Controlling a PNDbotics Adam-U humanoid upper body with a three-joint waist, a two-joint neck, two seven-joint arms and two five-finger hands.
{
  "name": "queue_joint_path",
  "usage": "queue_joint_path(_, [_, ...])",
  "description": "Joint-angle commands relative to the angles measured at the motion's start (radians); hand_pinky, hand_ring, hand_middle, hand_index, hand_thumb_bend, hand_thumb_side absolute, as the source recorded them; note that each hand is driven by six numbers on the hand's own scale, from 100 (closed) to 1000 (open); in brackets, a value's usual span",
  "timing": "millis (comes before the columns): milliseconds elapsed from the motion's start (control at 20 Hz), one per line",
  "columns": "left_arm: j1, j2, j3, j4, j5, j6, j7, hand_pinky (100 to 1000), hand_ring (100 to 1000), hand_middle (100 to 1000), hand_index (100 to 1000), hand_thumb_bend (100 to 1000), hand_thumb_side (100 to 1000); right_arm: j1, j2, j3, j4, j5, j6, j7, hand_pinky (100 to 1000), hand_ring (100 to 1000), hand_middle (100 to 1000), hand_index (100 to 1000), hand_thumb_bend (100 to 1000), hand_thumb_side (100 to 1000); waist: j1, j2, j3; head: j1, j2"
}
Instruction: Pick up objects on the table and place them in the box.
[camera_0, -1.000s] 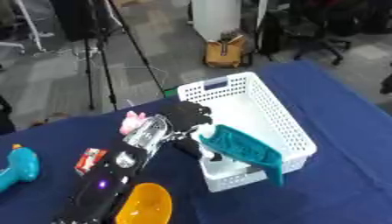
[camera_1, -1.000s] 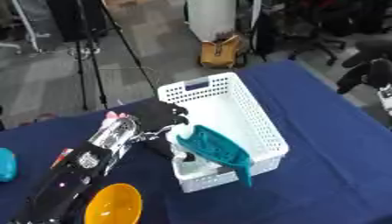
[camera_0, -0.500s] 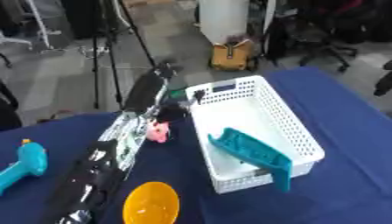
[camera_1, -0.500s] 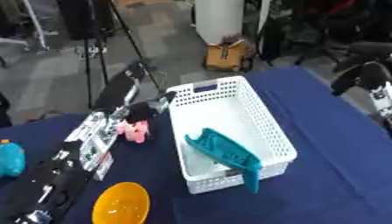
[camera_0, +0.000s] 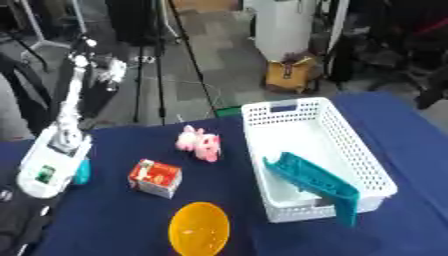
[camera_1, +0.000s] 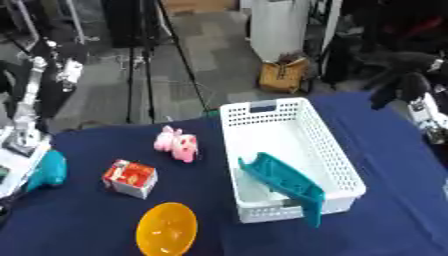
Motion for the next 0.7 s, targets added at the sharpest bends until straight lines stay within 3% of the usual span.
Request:
queue_joint_path(50, [0.03, 0.062, 0.032, -0.057, 0.074, 0.028, -0.028, 662, 761, 882, 883, 326, 989, -0.001, -0.03, -0.014, 0.0, 0.011, -0.004, -0.005, 479, 529, 606, 800, 120, 595, 0.001, -0.019, 0.007, -0.007, 0.016])
queue_joint_path(200, [0.139, 0.08, 0.043, -0.041, 0.141, 0.034, -0.095, 656, 747, 866, 876, 291, 1000, 0.012, -0.04, -0.016, 0.007, 0.015, -0.007, -0.002, 479, 529, 607, 799, 119, 597, -0.004, -0.022, 0.041, -0.01, 0.037])
queue_joint_path(350, [0.204, 0.078, 0.063, -0.048, 0.14, 0.019, -0.179, 657, 740, 855, 878, 277, 1000, 0.018, -0.046, -0.019, 0.013, 0.017, -0.011, 0.0, 480, 531, 609, 799, 119, 598, -0.005, -0.024, 0.065, 0.0, 0.052])
queue_joint_path(700, [0.225, 0.071, 0.085, -0.056, 0.116, 0.013, -0.232, 657, 740, 855, 878, 277, 1000, 0.019, -0.049, -0.02, 0.017, 0.021, -0.015, -0.001, 480, 531, 609, 799, 119, 598, -0.005, -0.024, 0.073, 0.002, 0.056])
